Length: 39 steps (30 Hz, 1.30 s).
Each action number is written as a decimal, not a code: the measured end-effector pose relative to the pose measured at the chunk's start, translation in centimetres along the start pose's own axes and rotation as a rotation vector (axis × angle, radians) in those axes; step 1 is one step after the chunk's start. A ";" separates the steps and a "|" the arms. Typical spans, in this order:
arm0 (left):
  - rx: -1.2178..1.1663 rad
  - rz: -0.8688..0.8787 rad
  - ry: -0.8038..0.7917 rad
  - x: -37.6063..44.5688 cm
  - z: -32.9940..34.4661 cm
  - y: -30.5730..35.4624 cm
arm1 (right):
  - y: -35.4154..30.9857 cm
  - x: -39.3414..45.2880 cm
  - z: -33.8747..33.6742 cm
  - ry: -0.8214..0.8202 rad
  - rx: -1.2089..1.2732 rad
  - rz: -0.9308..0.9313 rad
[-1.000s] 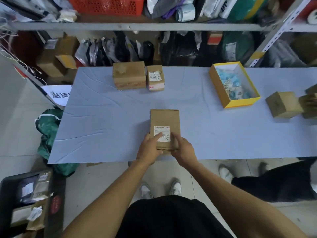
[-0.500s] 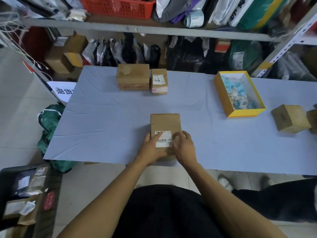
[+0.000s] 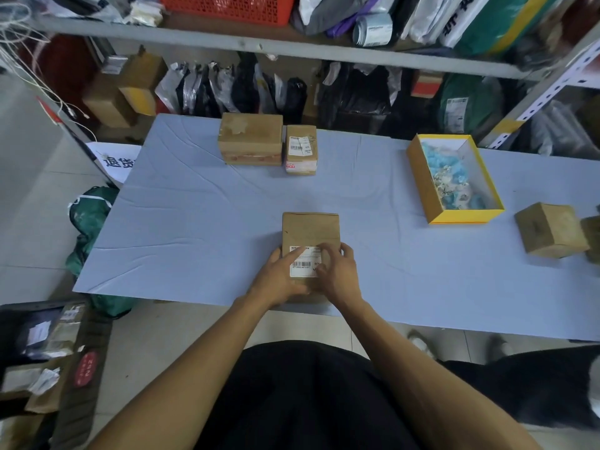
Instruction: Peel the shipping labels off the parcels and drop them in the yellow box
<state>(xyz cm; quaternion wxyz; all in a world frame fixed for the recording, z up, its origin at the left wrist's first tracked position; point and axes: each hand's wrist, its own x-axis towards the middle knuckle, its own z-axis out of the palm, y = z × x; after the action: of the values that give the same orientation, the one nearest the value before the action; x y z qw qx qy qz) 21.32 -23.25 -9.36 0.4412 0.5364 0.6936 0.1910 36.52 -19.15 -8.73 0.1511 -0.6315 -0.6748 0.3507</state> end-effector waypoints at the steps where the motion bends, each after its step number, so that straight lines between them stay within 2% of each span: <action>1: -0.006 -0.003 -0.001 0.0 0.0 -0.1 | 0.1 0.0 0.0 -0.004 -0.013 -0.006; 4: -0.004 -0.002 -0.001 0.1 -0.1 0.1 | 0.5 0.3 0.6 -0.010 -0.061 -0.039; 12: -0.004 0.016 0.024 0.1 0.2 -0.1 | 0.1 -0.1 -0.1 0.027 0.057 0.003; 22: 0.008 0.008 0.028 -0.1 0.4 -0.1 | -0.8 0.7 -0.1 -0.033 -0.089 0.056; 33: -0.017 0.022 0.022 -0.1 0.3 -0.2 | -0.4 -0.5 0.2 0.029 0.055 0.033; 39: 0.049 -0.008 0.151 -0.5 1.4 0.0 | -0.7 -1.0 1.1 0.054 0.085 0.066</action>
<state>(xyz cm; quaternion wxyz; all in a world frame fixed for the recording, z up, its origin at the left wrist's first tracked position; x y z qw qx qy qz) 22.51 -24.01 -9.94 0.3751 0.5283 0.7316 0.2121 35.50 -20.42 -8.79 0.1845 -0.6556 -0.6338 0.3668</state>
